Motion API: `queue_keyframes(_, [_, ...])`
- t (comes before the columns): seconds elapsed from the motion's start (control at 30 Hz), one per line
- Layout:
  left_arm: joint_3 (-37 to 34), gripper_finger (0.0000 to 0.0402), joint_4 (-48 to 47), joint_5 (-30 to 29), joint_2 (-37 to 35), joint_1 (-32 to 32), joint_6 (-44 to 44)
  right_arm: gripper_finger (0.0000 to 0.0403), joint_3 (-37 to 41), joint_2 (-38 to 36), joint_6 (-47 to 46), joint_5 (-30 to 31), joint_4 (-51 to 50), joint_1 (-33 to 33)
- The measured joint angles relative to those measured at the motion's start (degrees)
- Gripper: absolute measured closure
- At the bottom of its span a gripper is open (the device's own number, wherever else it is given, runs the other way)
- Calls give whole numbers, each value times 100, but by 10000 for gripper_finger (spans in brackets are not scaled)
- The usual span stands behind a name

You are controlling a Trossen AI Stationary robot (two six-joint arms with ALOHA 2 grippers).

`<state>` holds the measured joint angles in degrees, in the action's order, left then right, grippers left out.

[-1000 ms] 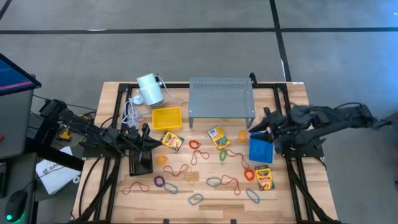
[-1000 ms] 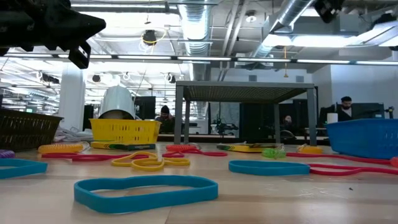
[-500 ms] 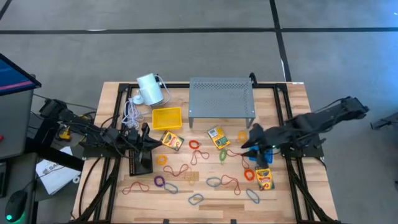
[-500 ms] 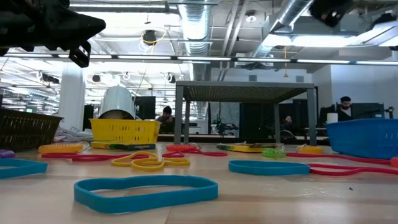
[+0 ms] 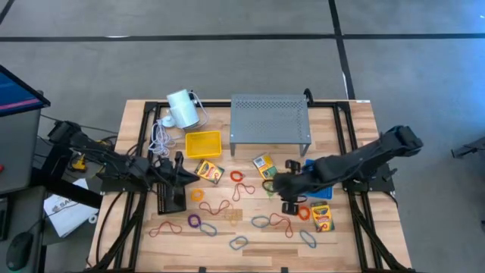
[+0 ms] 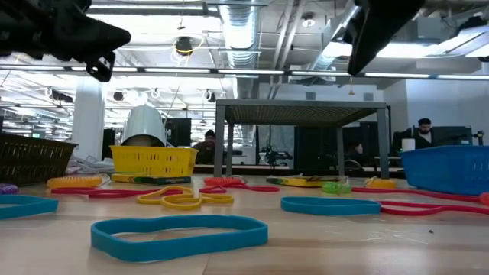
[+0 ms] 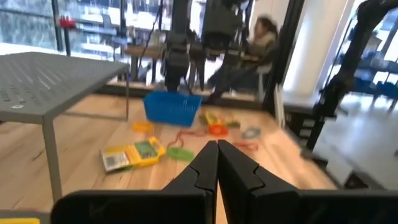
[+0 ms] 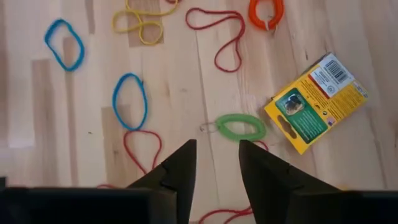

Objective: Pick & Place Office Desk Supplies
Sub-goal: Put the green spring keychain into the blue bin

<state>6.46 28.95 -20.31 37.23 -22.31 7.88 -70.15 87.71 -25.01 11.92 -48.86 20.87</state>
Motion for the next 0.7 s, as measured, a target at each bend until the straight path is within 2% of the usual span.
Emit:
queue_keyframes(0.13, [735,400,-1422,29,67,0,3,289,-294,522,169,-8,-168,-34])
queue_keyframes(0.33, [1460,400,-2633,279,389,-2,-43,289,-565,1134,582,-27,-217,-108])
queue_keyframes(0.7, [1513,400,-2919,243,941,175,0,289,-597,1908,1290,-31,-360,-119])
